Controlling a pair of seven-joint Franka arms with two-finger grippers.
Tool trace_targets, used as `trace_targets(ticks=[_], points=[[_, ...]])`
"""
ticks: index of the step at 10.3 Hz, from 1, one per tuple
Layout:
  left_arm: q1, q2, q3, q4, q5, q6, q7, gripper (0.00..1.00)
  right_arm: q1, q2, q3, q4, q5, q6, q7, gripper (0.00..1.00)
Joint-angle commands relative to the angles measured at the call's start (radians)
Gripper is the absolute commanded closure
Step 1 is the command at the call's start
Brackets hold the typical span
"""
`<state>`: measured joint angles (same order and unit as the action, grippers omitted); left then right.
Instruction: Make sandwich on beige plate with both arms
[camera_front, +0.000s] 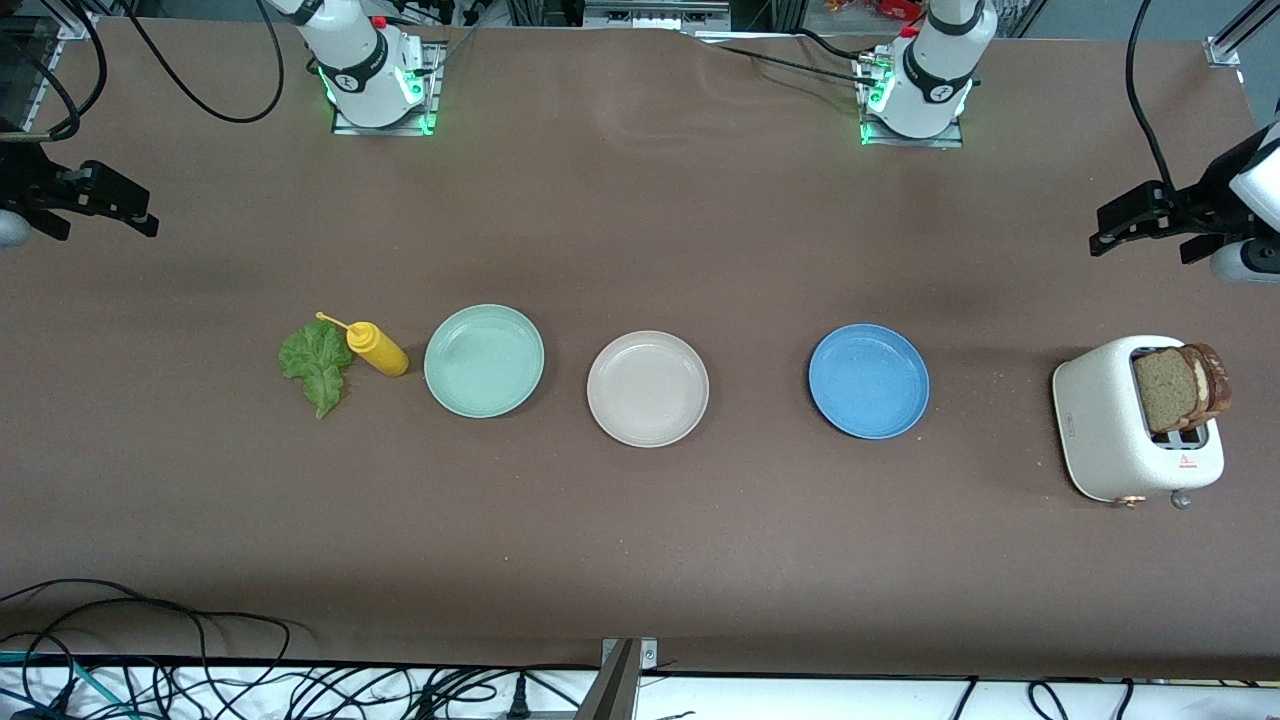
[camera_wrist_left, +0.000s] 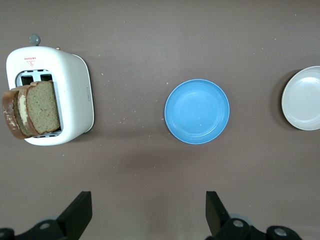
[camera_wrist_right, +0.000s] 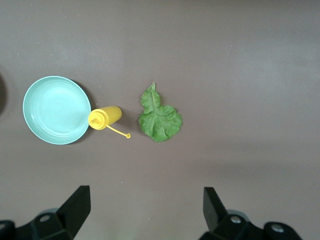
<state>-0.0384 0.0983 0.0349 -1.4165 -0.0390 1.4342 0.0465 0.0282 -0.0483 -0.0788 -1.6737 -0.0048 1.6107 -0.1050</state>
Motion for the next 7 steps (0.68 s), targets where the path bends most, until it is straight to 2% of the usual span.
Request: trace_targets(ticks=[1,7], points=[[0.002,-0.011,0.0,0.001,-0.012,-0.004,0.009,0.0,0.001,-0.008,0.002,0.009,-0.003,-0.028,-0.005,0.0],[0.002,-0.009,0.003,0.001,-0.012,-0.005,0.009,0.0,0.001,-0.01,0.002,0.009,-0.001,-0.052,-0.002,0.0]])
